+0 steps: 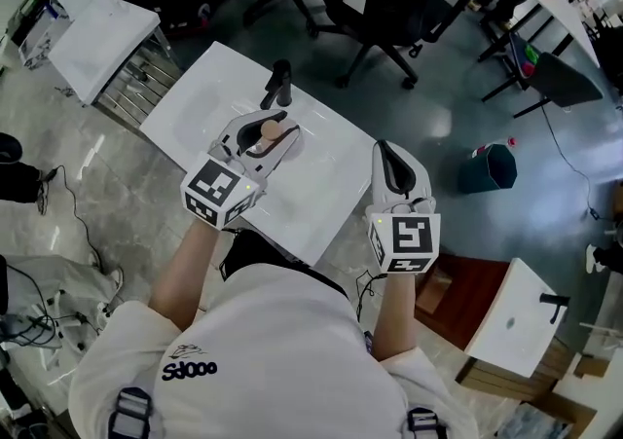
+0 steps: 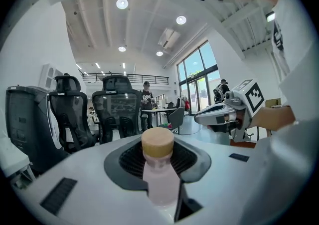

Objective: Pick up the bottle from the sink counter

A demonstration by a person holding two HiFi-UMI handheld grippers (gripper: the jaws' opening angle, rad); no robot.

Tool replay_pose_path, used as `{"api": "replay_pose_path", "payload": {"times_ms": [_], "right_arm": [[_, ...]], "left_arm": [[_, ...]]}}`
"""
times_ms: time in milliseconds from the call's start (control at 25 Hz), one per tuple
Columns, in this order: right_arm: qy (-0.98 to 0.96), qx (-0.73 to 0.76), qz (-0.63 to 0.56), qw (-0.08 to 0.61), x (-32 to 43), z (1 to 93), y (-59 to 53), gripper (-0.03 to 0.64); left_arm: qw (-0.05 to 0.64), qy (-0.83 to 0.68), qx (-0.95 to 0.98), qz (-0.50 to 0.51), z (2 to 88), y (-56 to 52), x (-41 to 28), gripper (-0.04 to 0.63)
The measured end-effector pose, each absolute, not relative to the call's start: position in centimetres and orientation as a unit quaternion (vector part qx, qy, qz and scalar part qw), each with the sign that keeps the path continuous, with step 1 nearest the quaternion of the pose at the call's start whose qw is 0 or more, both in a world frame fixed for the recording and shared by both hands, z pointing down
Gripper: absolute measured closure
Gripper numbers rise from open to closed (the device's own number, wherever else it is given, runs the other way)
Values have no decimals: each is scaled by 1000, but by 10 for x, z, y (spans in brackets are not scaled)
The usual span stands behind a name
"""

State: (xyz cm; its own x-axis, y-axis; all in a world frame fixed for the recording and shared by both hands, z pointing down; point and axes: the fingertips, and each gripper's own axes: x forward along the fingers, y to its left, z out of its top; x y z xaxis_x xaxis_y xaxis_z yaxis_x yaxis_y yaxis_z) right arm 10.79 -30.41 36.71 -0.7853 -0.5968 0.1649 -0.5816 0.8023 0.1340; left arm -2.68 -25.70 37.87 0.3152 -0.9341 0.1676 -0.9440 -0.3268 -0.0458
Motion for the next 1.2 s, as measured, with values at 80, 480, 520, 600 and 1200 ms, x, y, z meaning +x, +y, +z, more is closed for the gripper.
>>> {"api": "replay_pose_path", "payload": {"times_ms": [80,480,520,600,1200], "right_arm": [[-946,305,-39,99,104,366,-299,607],[-950,290,-48,105,94,362,-292,607],[-950,290,-51,108,94,362,-291,607],[-948,289,-58,116,93,363,-291,607],[-947,288,-55,133,98,376,-293,607]], "left_arm": [[28,-581,810,74,371,-246,-27,479],[17,-592,803,62,354,-229,-35,479],[18,-592,804,64,355,-230,-35,479],[19,-591,803,67,356,-232,-34,479],[24,-588,806,68,362,-233,-29,479]]}}
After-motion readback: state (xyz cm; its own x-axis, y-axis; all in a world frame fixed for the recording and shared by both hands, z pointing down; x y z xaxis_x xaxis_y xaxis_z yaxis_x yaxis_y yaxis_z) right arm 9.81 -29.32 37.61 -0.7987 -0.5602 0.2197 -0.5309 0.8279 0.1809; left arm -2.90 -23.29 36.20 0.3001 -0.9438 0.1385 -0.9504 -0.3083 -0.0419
